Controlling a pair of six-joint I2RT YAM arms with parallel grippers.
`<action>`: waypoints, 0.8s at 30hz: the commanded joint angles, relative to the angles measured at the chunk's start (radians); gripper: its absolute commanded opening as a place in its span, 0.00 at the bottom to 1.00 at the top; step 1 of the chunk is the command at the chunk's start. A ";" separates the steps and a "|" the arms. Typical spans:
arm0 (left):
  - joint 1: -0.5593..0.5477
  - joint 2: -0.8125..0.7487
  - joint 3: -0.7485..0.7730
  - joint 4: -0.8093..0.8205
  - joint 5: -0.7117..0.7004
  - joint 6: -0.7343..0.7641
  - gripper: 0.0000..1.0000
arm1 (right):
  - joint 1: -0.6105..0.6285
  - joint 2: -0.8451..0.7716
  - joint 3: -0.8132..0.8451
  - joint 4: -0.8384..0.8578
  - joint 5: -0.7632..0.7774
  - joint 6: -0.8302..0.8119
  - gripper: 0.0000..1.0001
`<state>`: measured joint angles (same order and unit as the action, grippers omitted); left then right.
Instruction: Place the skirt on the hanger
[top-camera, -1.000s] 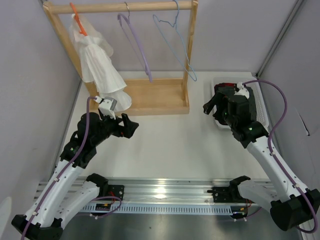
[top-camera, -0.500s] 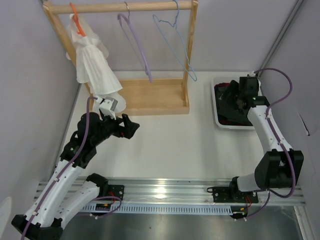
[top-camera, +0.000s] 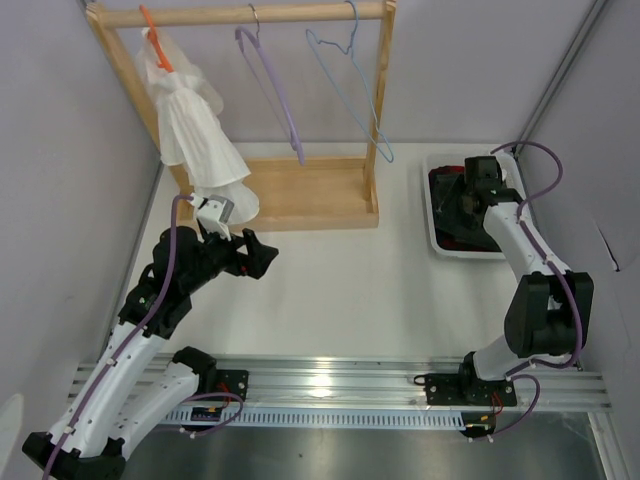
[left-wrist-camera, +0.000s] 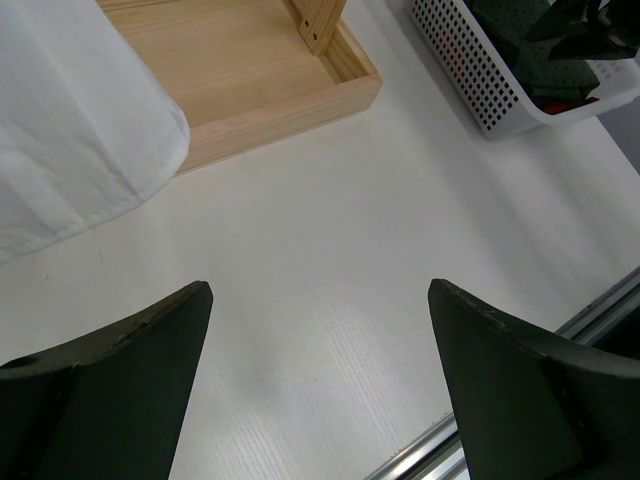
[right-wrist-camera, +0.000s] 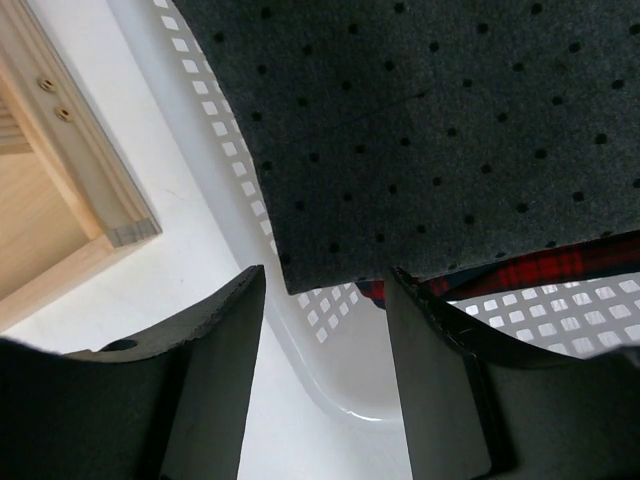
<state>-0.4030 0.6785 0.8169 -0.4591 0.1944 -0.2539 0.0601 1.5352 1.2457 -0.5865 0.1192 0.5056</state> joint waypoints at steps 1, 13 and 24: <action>-0.003 -0.011 -0.001 0.007 0.013 -0.001 0.95 | 0.010 0.026 0.012 0.007 0.027 -0.032 0.57; -0.005 -0.010 -0.001 0.005 0.011 -0.001 0.95 | 0.029 0.082 0.043 -0.012 0.079 -0.059 0.52; -0.003 -0.002 -0.004 0.011 0.020 -0.002 0.94 | 0.023 0.092 0.172 -0.087 0.169 -0.078 0.00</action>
<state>-0.4030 0.6785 0.8154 -0.4591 0.1947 -0.2535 0.0891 1.6310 1.3388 -0.6403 0.2134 0.4427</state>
